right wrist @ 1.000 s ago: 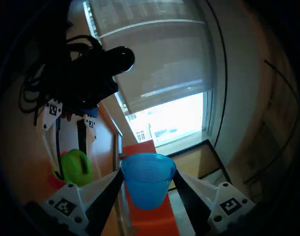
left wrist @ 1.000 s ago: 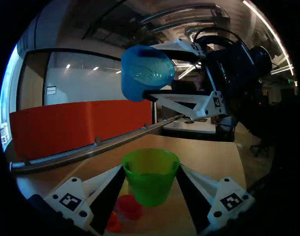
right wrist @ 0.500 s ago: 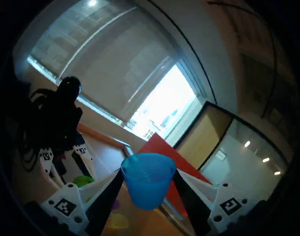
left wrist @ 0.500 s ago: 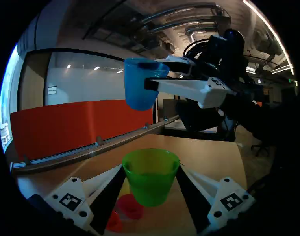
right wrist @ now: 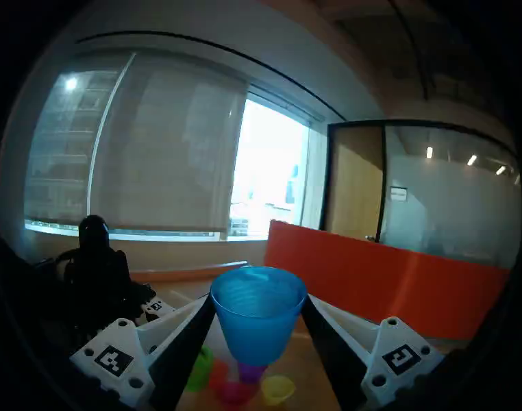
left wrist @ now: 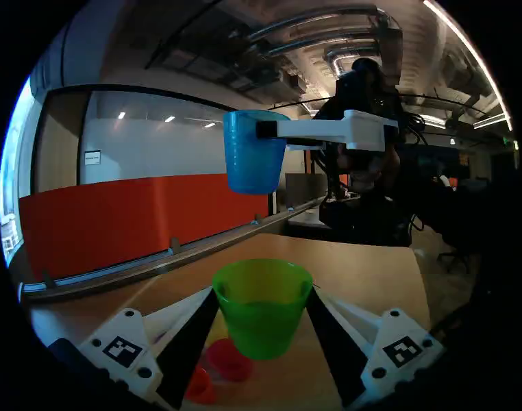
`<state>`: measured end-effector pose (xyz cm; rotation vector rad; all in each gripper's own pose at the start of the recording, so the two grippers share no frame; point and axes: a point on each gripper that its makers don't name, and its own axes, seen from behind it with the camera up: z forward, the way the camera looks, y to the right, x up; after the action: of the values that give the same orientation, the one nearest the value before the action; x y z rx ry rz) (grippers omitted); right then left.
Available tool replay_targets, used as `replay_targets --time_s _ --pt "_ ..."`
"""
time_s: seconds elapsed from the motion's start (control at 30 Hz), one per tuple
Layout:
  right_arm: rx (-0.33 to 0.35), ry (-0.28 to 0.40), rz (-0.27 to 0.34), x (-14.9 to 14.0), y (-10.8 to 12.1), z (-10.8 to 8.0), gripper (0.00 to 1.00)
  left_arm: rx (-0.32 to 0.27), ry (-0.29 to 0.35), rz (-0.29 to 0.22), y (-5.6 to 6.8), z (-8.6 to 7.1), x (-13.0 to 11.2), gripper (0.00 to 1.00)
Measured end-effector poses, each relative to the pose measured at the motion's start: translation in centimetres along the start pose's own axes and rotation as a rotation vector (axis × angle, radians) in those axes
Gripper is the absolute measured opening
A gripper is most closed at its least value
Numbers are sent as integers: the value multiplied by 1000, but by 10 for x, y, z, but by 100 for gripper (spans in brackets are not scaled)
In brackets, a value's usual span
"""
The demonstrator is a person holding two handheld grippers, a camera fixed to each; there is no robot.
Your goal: Pour water
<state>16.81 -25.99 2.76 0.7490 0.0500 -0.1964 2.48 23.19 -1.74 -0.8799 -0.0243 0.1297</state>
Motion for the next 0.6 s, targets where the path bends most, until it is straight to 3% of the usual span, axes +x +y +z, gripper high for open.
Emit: replay_targets --time_s 0.2,0.6 --pt "4 -1 68 -1 6 -3 90 3 -3 3 -1 -1 0 86" --pt "-18 -34 52 -15 14 -10 91 12 -39 12 -4 -5 -8 86"
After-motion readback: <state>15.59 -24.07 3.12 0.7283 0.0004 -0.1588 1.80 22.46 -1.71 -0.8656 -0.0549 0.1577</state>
